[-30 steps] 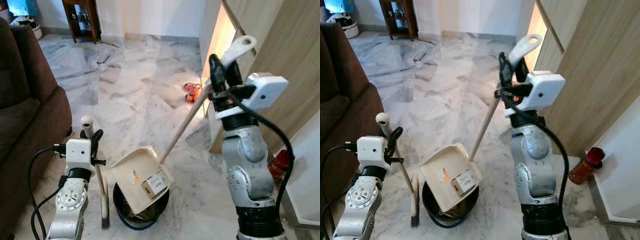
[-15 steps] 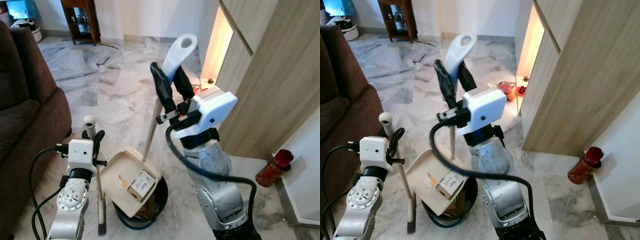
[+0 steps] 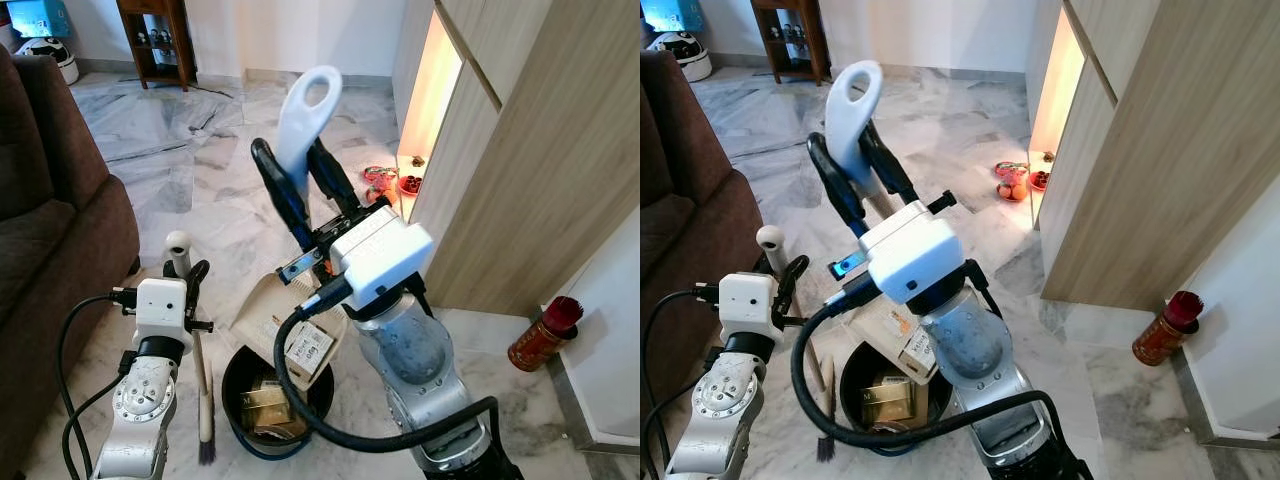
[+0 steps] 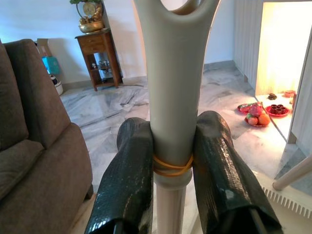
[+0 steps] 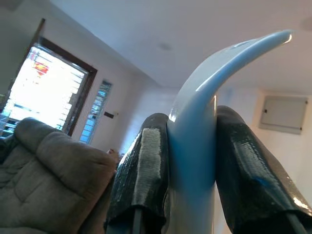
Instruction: Sweep floor
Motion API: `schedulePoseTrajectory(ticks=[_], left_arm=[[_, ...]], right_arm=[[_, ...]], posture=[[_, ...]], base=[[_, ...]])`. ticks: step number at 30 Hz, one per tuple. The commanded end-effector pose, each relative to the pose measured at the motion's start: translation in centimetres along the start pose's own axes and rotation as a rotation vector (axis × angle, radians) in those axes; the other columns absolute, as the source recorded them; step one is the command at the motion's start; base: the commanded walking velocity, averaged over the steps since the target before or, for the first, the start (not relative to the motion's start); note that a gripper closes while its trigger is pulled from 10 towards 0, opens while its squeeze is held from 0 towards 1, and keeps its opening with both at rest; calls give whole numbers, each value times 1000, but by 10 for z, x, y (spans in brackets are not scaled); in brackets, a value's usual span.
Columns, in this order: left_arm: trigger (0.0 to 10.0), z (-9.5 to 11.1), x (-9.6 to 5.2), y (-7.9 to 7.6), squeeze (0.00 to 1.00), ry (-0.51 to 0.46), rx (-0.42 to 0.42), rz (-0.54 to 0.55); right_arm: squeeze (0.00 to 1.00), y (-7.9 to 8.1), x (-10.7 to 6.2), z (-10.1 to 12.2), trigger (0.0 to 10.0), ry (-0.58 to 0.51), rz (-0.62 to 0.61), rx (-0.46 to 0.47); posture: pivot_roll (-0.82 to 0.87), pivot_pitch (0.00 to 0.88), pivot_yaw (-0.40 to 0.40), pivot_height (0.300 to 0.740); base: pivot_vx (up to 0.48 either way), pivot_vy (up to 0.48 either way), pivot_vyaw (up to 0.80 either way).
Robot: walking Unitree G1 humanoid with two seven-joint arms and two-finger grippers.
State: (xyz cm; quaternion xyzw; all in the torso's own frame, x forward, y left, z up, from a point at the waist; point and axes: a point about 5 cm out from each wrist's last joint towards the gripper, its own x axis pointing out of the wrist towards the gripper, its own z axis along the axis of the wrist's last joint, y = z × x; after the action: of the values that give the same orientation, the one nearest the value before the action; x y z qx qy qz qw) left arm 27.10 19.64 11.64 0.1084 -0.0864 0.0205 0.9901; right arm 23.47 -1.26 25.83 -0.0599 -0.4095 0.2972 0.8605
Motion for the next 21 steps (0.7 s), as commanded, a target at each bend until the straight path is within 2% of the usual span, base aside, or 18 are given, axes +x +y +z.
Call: schedulePoseTrajectory(ticks=[1,9,16,21], left_arm=[[10000,10,3,-2,0,-58,4,-13],[10000,10,3,-2,0,-60,3,-15],[10000,10,4,-3,0,-60,2,-14],[10000,10,5,-4,0,-63,-1,-14]], right_arm=[[0,1,4,24,10000,-138,22,-57],[0,11,4,29,10000,-178,92,-119],[0,11,5,27,10000,-164,84,-102],[0,-10,5,11,10000,-70,-56,-96]], posture=[[80,58,-40,740],[79,57,-40,740],[79,54,-43,740],[75,49,-51,740]], base=[[0,0,0],[0,0,0],[0,0,0],[0,0,0]])
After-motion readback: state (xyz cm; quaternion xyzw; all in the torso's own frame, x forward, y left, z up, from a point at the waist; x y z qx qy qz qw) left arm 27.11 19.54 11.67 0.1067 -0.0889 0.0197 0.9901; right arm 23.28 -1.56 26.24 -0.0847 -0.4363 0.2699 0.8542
